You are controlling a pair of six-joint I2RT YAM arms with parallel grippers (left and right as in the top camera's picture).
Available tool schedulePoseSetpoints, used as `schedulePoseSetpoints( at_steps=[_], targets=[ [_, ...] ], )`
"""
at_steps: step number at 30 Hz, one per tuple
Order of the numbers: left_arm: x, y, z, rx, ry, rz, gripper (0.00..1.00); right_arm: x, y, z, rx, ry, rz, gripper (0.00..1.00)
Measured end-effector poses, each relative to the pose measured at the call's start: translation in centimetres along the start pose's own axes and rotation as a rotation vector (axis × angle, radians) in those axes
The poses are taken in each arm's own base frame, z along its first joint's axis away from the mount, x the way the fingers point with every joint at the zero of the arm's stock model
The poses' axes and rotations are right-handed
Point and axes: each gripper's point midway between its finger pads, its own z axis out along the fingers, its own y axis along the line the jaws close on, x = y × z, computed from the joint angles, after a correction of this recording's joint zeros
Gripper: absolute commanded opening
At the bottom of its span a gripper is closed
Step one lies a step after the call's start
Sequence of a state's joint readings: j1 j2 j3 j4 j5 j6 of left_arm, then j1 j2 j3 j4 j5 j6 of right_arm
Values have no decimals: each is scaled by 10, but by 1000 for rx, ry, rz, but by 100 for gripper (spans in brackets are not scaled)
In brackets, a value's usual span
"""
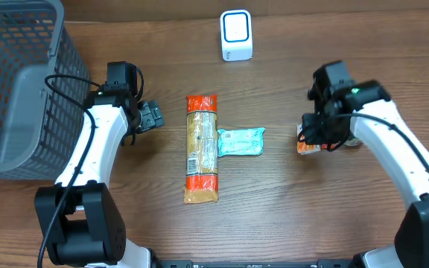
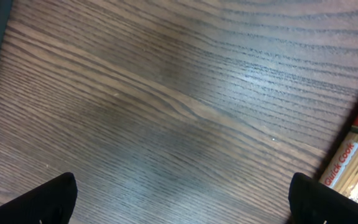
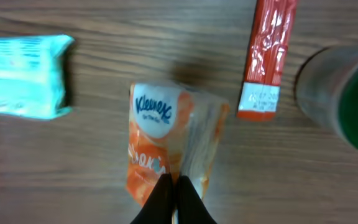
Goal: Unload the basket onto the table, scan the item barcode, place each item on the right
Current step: 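Carry the Kleenex pack right and lower it beside the red snack, then open the right gripper and move it left over the green wipes pack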
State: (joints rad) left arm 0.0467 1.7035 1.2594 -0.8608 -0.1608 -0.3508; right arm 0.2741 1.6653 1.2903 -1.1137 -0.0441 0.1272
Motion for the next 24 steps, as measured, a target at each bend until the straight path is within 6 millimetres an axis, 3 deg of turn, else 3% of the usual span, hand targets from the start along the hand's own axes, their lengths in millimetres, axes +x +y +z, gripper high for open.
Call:
schedulePoseSetpoints(
  at_steps=[4,9,13,18,24],
  targets=[
    [0,0,0,0,0,0,100,6,-15,26,45,-11,15,4],
    [0,0,0,0,0,0,100,8,-28,40,77,-27,35,6],
    [0,0,0,0,0,0,100,7,-32,42,95,-35,35,9],
    [0,0,0,0,0,0,100,6,-33,42,102,-41,32,30],
    [0,0,0,0,0,0,100,6,-33,42,102,-42,36,32]
  ],
)
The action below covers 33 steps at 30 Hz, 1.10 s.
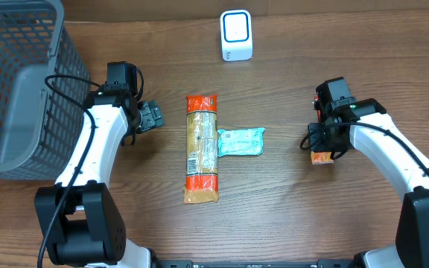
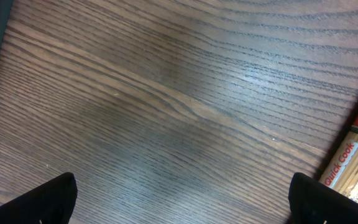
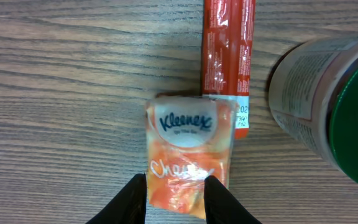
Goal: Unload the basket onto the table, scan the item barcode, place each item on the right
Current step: 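Open the right gripper and move it left over the green wipes pack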
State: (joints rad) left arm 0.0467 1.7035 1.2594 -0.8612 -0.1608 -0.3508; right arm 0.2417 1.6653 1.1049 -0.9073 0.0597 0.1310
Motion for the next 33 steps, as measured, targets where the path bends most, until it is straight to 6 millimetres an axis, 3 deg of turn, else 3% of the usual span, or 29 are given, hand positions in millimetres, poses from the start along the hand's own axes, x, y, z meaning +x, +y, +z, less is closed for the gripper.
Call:
schedulePoseSetpoints(
  at_steps=[5,12,19,28,32,33],
  targets=[
    [0,0,0,0,0,0,100,-5,11,0,-60,-16,0,37],
    [0,0,0,0,0,0,100,-14,62,-10,-334,-45,-26,39],
    [0,0,0,0,0,0,100,-10,101,-19,-452,-45,-83,43],
    [-3,-1,0,5,-11,-2,100,-9,107,-21,-476,-43,-88,45],
    [0,-13,0,70,6,-2,100,-8,108,-21,-476,-42,-88,46],
    [3,-19,-1,106,22,-1,94,-8,108,-21,-477,-42,-88,46]
  ],
)
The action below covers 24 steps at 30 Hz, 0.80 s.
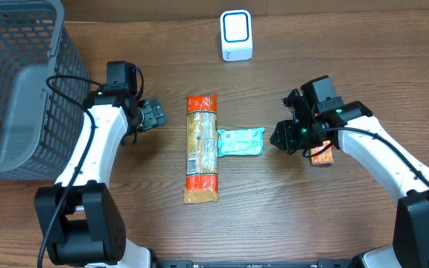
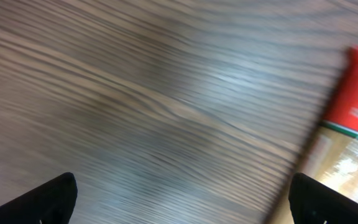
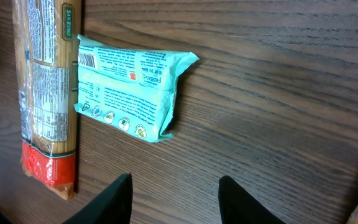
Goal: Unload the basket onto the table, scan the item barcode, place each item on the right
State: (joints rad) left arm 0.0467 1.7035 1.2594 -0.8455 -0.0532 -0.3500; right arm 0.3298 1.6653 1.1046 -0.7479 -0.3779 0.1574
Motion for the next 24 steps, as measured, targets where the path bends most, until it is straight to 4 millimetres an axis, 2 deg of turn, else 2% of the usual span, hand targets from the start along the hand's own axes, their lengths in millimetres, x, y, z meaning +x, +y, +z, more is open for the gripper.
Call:
schedulePoseSetpoints(
  at_steps=[1,2,3,7,10,17,20,24],
  targets=[
    [2,-6,0,37,14,-2,66,0,0,0,0,0,1,46],
    [5,-13,-1,74,27,2,26,0,0,0,0,0,0,46],
    [8,-21,-2,126,46,4,4,0,0,0,1,-1,0,47],
    [20,-51,-8,277,103,20,4,0,0,0,0,-1,0,50],
    [31,-75,-13,343,131,68,4,0,0,0,0,0,0,58],
    [70,-135,-23,415,168,244,4,0,0,0,0,-1,47,61],
    [88,-152,-19,395,184,300,4,0,0,0,0,1,61,61],
    [102,-171,-3,383,195,354,4,2,-1,2,3,11,78,61]
  ],
)
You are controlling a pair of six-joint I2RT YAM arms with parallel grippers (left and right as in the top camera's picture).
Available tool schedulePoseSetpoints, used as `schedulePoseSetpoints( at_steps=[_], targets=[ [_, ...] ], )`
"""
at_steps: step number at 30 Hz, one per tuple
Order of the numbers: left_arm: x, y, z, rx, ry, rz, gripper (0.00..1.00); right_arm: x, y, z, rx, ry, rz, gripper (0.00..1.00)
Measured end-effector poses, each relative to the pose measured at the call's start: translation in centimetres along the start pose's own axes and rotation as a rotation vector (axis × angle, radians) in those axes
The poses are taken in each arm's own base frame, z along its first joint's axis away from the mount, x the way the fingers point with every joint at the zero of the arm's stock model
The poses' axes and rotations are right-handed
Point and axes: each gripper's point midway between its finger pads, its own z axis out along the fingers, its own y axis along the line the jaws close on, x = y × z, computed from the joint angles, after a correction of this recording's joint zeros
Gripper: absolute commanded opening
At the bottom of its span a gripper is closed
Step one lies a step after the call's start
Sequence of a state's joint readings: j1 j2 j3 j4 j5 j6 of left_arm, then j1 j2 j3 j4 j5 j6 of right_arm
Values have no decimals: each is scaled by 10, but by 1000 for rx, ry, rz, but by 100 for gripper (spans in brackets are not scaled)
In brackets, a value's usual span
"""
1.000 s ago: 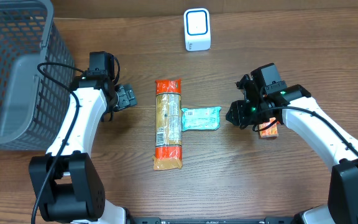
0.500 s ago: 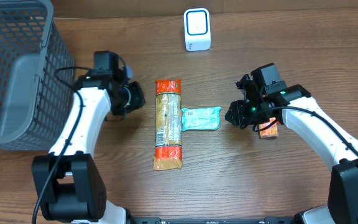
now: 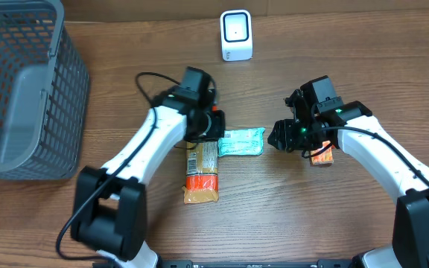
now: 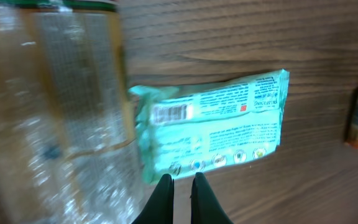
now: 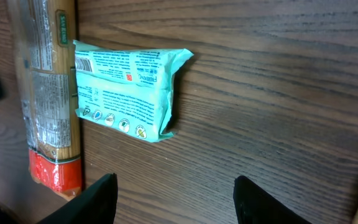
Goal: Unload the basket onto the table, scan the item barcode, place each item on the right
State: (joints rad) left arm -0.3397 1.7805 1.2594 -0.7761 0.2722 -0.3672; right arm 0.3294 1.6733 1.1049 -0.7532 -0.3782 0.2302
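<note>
A teal wipes pack lies flat at mid-table, its barcode facing up at its left end. It touches a long pasta pack. My left gripper is shut and empty, hovering just at the teal pack's near-left corner, over the pasta. The left gripper also shows from overhead. My right gripper is wide open just right of the teal pack, nothing between its fingers. The white scanner stands at the table's back.
A grey mesh basket fills the left side. An orange Kleenex pack lies under my right arm and shows at the edge of the left wrist view as the Kleenex pack.
My left arm has moved from beside the basket to over the pasta and the teal pack's left end, and its gripper has gone from open to shut. The right gripper has hardly shifted and stays open.
My right gripper was shut on the Kleenex pack, then open around it as it lay beside a red stick and a jar. It then stood open next to the teal pack. The left gripper stayed open near the basket, and now sits shut by the teal pack.
</note>
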Motion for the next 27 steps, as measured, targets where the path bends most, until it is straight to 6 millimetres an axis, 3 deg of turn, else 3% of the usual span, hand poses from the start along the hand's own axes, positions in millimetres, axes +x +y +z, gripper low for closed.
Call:
schedulePoseSetpoints(
  at_steps=[6,11,27],
  targets=[
    [-1,-9,36,-11,15,36,5,6,-8,20,4,58,44,56],
    [0,5,60,-61,39,3,5,7,-6,31,-29,79,58,55],
    [-5,6,65,-71,39,-17,4,-2,0,34,-64,54,131,55]
  ],
)
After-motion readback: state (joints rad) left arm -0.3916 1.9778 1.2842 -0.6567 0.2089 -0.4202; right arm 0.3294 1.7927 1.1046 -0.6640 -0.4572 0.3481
